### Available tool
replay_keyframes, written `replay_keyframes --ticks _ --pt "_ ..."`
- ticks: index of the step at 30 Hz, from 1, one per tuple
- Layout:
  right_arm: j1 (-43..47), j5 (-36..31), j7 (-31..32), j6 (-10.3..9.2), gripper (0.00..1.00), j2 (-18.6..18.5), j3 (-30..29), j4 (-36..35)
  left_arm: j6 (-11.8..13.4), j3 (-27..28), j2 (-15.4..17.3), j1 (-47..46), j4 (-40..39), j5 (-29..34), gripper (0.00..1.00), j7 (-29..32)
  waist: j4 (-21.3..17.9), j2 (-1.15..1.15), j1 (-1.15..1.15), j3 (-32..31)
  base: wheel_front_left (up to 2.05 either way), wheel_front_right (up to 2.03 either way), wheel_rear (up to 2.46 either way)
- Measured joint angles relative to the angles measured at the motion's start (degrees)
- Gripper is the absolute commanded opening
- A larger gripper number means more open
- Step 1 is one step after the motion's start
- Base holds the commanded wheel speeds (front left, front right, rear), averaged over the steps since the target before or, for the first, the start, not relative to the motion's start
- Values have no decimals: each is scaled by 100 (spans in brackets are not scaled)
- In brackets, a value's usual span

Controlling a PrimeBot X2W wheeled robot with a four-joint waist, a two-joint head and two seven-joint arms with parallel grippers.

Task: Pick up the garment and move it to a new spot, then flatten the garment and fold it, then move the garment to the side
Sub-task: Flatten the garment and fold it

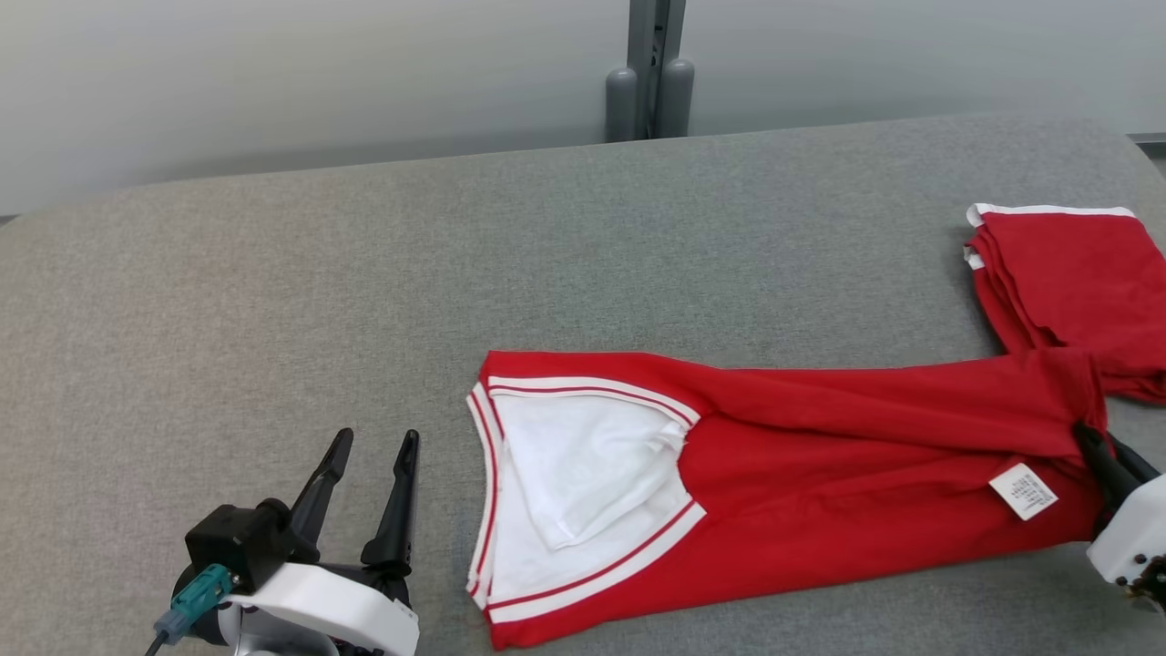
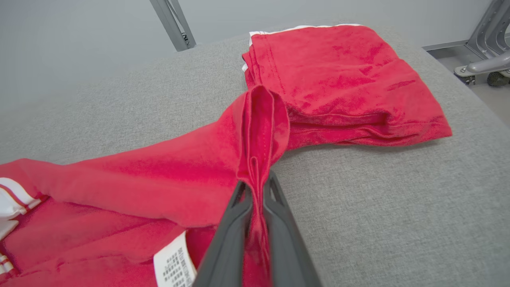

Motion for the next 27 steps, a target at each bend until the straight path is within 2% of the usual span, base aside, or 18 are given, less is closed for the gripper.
replay_keyframes --ticks 5,12,21,27 --pt "194 44 200 0 0 32 -308 -291 11 -3 3 -14 49 51 100 -54 -72 0 0 -71 0 0 0" --pt "419 2 437 -1 0 269 -457 -724 85 14 10 -48 194 153 100 -163 -46 0 0 -176 0 0 0" --pt "584 337 923 -2 0 548 -380 -1747 157 189 63 -47 397 220 100 -270 189 0 0 -225 0 0 0" --pt "671 662 1416 -2 0 833 -250 -2564 132 249 -18 -42 516 222 100 -321 480 0 0 -236 0 0 0"
